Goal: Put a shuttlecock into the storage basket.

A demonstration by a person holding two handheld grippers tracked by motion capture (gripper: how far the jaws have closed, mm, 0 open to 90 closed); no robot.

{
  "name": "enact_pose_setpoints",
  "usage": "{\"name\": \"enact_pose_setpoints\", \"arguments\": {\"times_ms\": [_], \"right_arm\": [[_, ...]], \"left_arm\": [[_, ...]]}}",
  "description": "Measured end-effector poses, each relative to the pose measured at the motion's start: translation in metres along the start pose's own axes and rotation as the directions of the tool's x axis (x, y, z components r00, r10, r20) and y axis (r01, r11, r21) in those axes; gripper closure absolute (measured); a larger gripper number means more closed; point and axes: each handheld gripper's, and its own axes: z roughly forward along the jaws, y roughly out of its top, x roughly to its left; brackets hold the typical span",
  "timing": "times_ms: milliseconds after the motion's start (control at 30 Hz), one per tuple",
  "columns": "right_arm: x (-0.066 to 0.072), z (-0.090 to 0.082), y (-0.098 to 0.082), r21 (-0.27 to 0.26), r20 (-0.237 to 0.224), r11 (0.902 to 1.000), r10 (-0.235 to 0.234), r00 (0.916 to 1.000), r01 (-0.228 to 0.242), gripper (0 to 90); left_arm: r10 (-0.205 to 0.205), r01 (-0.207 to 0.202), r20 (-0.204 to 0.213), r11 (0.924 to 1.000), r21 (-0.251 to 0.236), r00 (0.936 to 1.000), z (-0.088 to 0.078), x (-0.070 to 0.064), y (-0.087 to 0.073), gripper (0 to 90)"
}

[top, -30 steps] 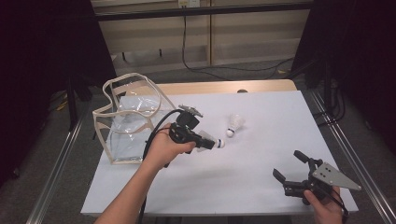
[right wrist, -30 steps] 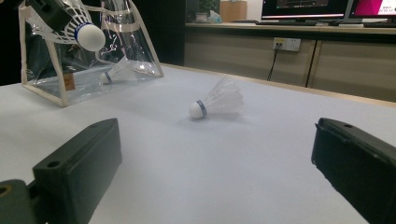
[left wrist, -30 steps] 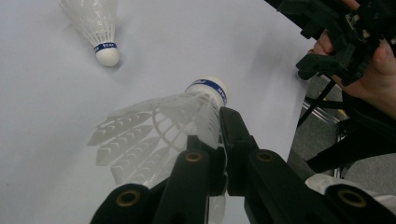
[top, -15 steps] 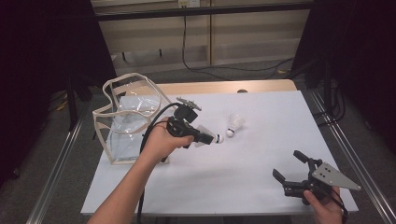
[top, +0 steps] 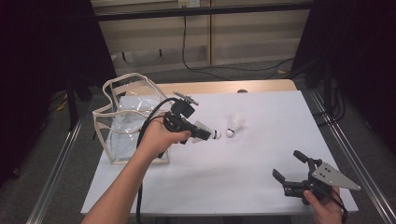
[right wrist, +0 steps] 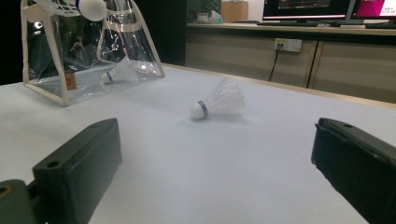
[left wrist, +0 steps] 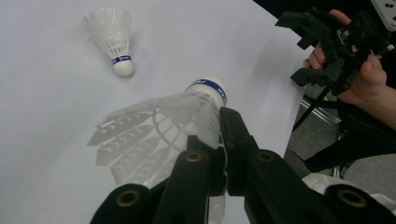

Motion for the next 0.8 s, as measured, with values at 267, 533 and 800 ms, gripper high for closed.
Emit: {"name": "enact_pose_setpoints", "arguments": {"times_ms": [267,533,800], "right_arm": [[0.000,-0.001,0.000,-0.001,0.001,1.0000,-0.001,1.0000,0.001,1.4],[0.000,0.000,0.000,-0.002,-0.001,1.0000,0.000,1.0000,0.000,1.4],[0.000,-0.001,0.000,-0.001,-0.002,1.0000,-0.001,1.0000,0.001,1.4]], "left_arm": [[0.004,-0.004,-0.004,1.0000,0.003,1.0000,-0.007,0.000,0.006,89.3],[-0.008,0.008,-0.005,1.0000,-0.005,1.0000,-0.010,0.002,0.010,89.3],[-0.007,0.006,-0.016,1.0000,-0.007,0.9999,-0.015,0.004,0.013,89.2]]}}
